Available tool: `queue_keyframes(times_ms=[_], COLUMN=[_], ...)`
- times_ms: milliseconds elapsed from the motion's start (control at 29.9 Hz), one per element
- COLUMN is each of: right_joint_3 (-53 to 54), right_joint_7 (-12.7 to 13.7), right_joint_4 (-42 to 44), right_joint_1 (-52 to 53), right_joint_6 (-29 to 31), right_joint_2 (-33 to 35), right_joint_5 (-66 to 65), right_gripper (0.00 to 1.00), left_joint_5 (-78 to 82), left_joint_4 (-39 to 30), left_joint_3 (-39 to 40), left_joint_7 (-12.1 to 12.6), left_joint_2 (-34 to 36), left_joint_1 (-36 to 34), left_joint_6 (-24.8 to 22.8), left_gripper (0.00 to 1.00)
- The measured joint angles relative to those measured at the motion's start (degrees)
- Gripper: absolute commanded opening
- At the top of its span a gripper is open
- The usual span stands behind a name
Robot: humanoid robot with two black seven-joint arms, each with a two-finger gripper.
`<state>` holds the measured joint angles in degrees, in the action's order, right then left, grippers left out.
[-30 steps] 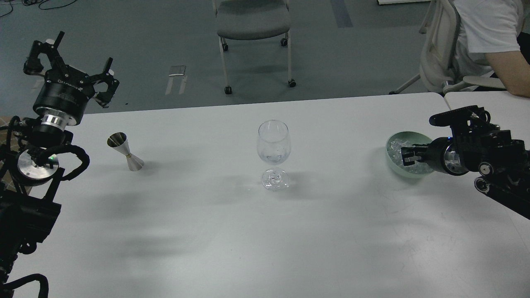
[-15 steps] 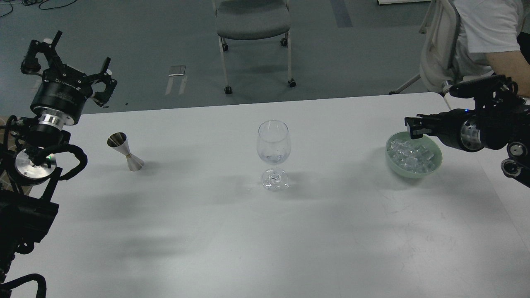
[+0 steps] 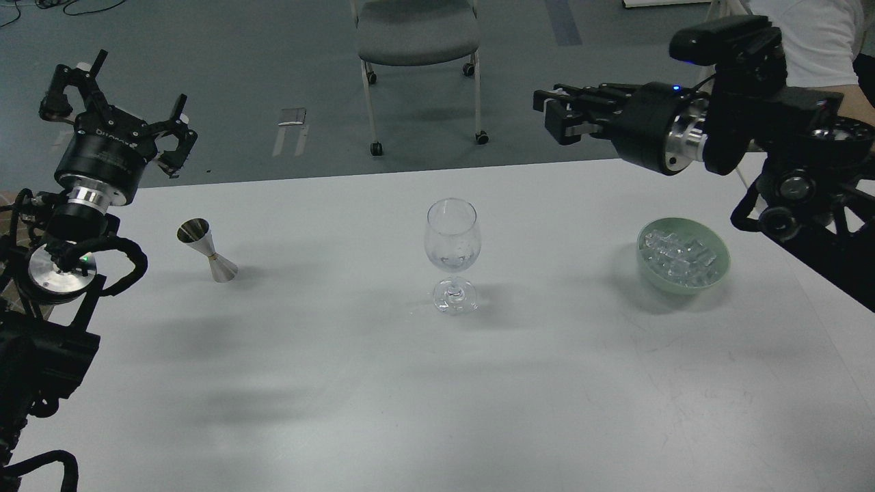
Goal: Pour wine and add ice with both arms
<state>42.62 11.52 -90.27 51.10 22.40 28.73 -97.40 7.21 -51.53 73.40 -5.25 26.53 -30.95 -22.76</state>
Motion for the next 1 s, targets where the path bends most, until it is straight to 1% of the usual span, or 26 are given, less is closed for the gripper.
queue_keyframes(times_ms=[134, 234, 368, 668, 869, 1003], right_joint_3=[-0.4, -1.2, -4.7, -9.3, -10.3, -10.4], right_joint_7=[4.3, 5.6, 5.9, 5.9, 6.0, 6.0], right_joint_4=[0.6, 1.2, 1.3, 1.4, 2.0, 2.1], right_joint_1=[0.4, 0.1, 0.5, 1.1, 1.7, 2.1], right_joint_6=[0.0, 0.0, 0.0, 0.0, 0.1, 0.1], right_joint_2=[-7.1, -10.8, -12.0, -11.9, -11.8, -11.8], right_joint_5=[-0.1, -0.5, -0.7, -1.0, -1.0, -0.9], right_gripper=[0.01, 0.01, 0.01, 0.03, 0.07, 0.07], left_joint_5=[0.0, 0.0, -0.1, -0.1, -0.1, -0.1], left_joint_4=[0.0, 0.0, 0.0, 0.0, 0.0, 0.0], left_joint_3=[0.4, 0.6, 0.6, 0.5, 0.3, 0.5], left_joint_7=[0.0, 0.1, 0.1, 0.1, 0.1, 0.0], left_joint_2=[0.5, 0.7, 0.9, 0.6, 0.5, 0.6], left_joint_1=[0.2, 0.3, 0.3, 0.3, 0.3, 0.2], left_joint_6=[-0.1, -0.1, -0.1, -0.2, -0.2, -0.3], left_gripper=[0.98, 0.98, 0.98, 0.98, 0.98, 0.98])
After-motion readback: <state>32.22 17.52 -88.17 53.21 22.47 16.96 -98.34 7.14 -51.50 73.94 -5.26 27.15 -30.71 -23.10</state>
